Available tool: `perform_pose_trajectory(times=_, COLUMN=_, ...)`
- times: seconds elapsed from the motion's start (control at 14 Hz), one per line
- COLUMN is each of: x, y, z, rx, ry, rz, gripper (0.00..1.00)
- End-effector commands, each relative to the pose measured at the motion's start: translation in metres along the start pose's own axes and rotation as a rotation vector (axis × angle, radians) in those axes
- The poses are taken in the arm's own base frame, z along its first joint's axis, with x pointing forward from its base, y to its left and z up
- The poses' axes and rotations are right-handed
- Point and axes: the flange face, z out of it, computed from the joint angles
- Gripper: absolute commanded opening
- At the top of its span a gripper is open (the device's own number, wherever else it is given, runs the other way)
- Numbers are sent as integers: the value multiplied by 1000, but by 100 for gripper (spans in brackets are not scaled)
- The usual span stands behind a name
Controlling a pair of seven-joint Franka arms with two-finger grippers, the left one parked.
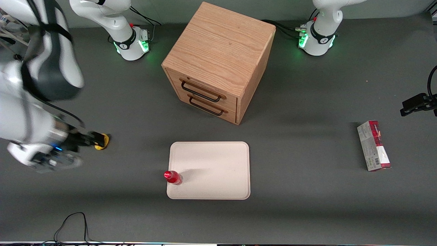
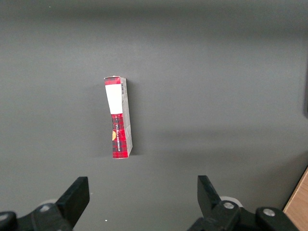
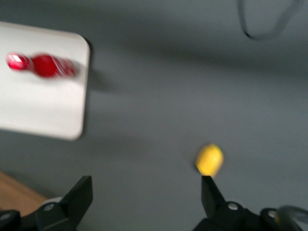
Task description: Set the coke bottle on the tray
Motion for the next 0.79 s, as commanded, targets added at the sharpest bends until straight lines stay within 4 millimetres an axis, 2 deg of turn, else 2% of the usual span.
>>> perform_pose_trajectory(times=0.0, x=-83, y=35, z=-45, rx=83, ry=30, rz=48, gripper=100)
perform_pose_trajectory(times=0.07, x=-99, y=38, z=-55, rx=89, ry=44, rz=59, gripper=100)
perform_pose_trajectory(times=0.21, x=-114, y=34, z=-69, rx=85, ry=56, rz=91, gripper=100)
perform_pose_trajectory(times=0.43, x=-115, y=17, z=-73, rx=62, ry=56, rz=113, gripper=100)
perform_pose_trajectory(times=0.71, x=-117, y=8, z=-75, rx=20, ry=45, rz=121, gripper=100)
